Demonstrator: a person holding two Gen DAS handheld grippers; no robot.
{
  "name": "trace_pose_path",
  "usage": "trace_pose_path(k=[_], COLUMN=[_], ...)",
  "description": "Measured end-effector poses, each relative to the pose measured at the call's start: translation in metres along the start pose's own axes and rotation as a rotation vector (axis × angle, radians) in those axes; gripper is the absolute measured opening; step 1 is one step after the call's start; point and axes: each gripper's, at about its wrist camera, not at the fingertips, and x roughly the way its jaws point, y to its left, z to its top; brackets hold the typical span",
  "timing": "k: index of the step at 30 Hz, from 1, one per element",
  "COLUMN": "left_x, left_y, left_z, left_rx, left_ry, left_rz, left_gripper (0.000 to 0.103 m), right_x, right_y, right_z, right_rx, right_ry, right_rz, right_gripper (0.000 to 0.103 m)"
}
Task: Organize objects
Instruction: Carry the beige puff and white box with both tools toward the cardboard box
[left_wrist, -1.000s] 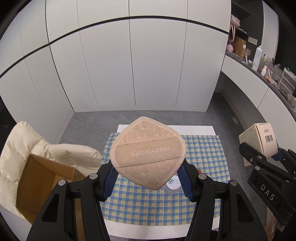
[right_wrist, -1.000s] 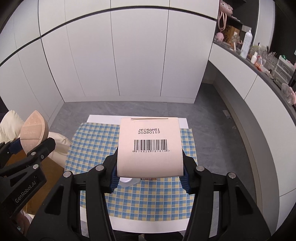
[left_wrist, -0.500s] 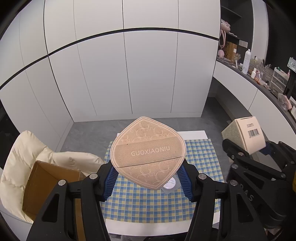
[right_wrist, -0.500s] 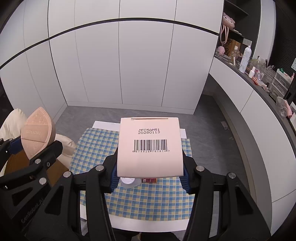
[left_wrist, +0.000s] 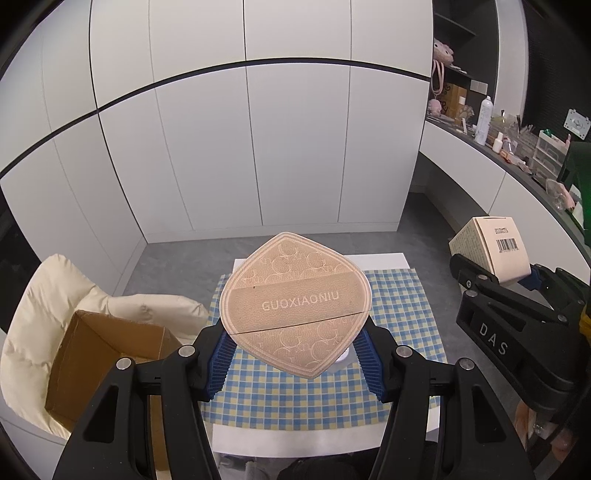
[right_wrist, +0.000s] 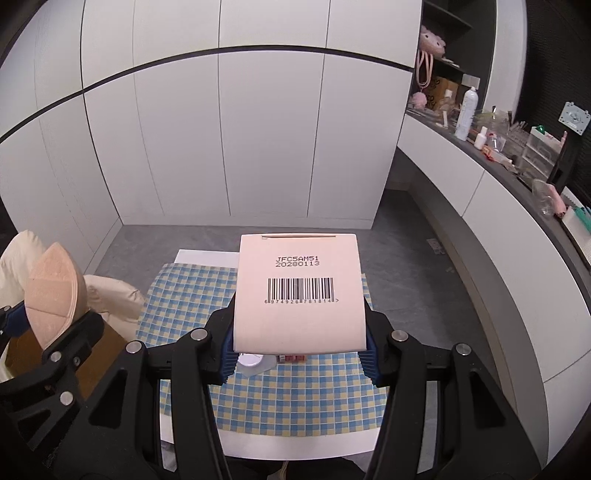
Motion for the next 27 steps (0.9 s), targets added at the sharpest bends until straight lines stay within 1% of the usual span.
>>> trace_pose_path(k=[3, 6, 13, 20, 27], left_x=[-0.008, -0.014, -0.026, -0.039, -0.046], left_y=[-0.003, -0.006, -0.009, -0.01, -0.007], left_z=[-0.006, -0.012, -0.025, -0.037, -0.049], left_rx=[0.007, 0.011, 0.018, 0.026, 0.024], left_ry=[-0.009, -0.009, -0.018, -0.026, -0.022], left_rz=[-0.003, -0.012, -0.01, -0.016, -0.019], left_gripper=[0.06, 0.06, 0.06, 0.06, 0.06], right_x=[-0.006, -0.011, -0.029, -0.042, -0.042], right_y=[0.0, 0.0, 0.009, 0.011, 0.003], right_z=[-0.008, -0.015, -0.037, -0.056, -0.076], right_rx=[-0.004, -0.005, -0.037, -0.027, 0.01], right_ry=[-0.002, -0.004, -0.018, -0.007, 0.033], right_rz=[-0.015, -0.001, -0.007, 0.054, 0.083], right_gripper=[0.054, 0.054, 0.054, 0.054, 0.054])
